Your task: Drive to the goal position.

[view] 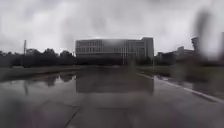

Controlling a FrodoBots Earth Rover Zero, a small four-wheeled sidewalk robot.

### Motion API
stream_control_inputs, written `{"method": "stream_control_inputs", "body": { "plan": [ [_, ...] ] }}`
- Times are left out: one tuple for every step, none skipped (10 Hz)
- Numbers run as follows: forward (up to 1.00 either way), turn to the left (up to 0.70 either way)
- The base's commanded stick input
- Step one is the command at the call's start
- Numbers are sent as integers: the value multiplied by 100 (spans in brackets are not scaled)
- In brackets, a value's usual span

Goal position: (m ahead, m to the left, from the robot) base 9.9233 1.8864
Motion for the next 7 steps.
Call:
{"method": "stream_control_inputs", "body": {
  "plan": [
    [70,0],
    [70,0],
    [70,0],
    [70,0],
    [70,0],
    [70,0],
    [70,0]
  ]
}}
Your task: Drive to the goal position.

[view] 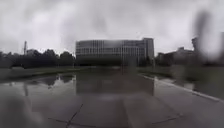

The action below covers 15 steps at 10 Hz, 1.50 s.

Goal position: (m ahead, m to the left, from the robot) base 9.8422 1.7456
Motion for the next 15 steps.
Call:
{"method": "stream_control_inputs", "body": {
  "plan": [
    [70,0],
    [70,0],
    [70,0],
    [70,0],
    [70,0],
    [70,0],
    [70,0],
    [70,0],
    [70,0],
    [70,0],
    [70,0],
    [70,0],
    [70,0],
    [70,0],
    [70,0]
  ]
}}
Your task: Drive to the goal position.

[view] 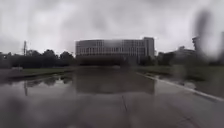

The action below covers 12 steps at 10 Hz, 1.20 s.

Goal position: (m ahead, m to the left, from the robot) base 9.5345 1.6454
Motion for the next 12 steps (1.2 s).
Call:
{"method": "stream_control_inputs", "body": {
  "plan": [
    [70,0],
    [70,0],
    [70,0],
    [70,0],
    [70,0],
    [70,0],
    [70,0],
    [70,0],
    [70,0],
    [70,0],
    [70,0],
    [70,0]
  ]
}}
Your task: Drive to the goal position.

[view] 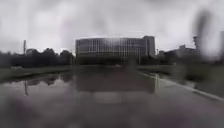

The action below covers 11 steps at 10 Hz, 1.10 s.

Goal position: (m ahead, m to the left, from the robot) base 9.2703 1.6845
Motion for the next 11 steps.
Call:
{"method": "stream_control_inputs", "body": {
  "plan": [
    [70,0],
    [70,0],
    [70,0],
    [70,0],
    [70,0],
    [70,0],
    [70,0],
    [70,0],
    [70,0],
    [70,0],
    [70,0]
  ]
}}
